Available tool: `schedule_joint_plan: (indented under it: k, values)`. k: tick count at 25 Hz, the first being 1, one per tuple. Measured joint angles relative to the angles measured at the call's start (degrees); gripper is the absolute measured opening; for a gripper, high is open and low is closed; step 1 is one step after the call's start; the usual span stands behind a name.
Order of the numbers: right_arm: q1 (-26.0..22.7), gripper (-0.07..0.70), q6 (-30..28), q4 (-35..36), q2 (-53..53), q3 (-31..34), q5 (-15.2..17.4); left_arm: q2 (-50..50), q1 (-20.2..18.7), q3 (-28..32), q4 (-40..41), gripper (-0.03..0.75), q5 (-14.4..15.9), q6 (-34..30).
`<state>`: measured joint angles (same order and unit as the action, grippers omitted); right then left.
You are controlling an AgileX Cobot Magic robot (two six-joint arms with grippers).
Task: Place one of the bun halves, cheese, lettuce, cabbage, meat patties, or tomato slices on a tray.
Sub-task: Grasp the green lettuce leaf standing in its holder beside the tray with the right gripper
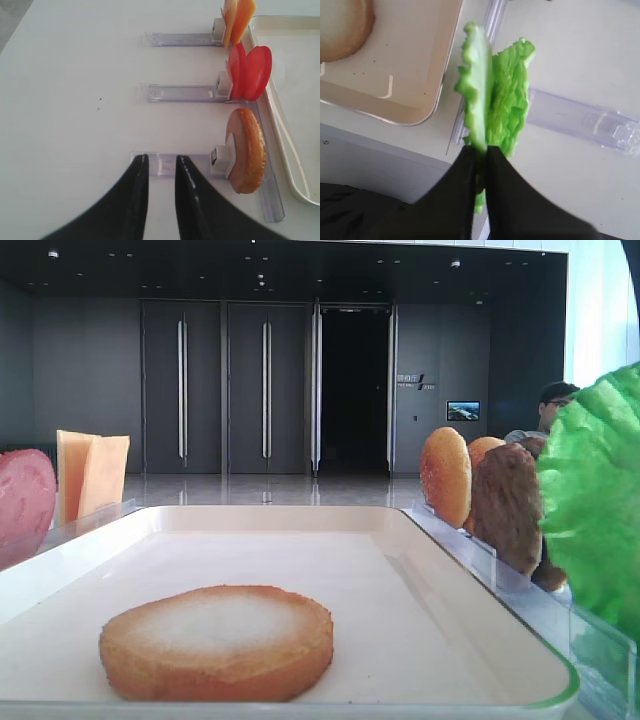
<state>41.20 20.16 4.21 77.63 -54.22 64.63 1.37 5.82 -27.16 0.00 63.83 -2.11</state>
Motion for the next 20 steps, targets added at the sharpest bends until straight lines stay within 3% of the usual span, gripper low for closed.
schedule_joint_plan:
  k: [3, 20]
  values:
    - [0.0, 0.016, 0.0, -0.05, 0.0, 0.0, 0.0, 0.0, 0.0, 0.0, 0.0, 0.14, 0.0, 0.0]
    - [0.0, 0.014, 0.24, -0.09, -0.42, -0.31, 1.44, 0.0, 0.0, 0.0, 0.0, 0.14, 0.0, 0.0]
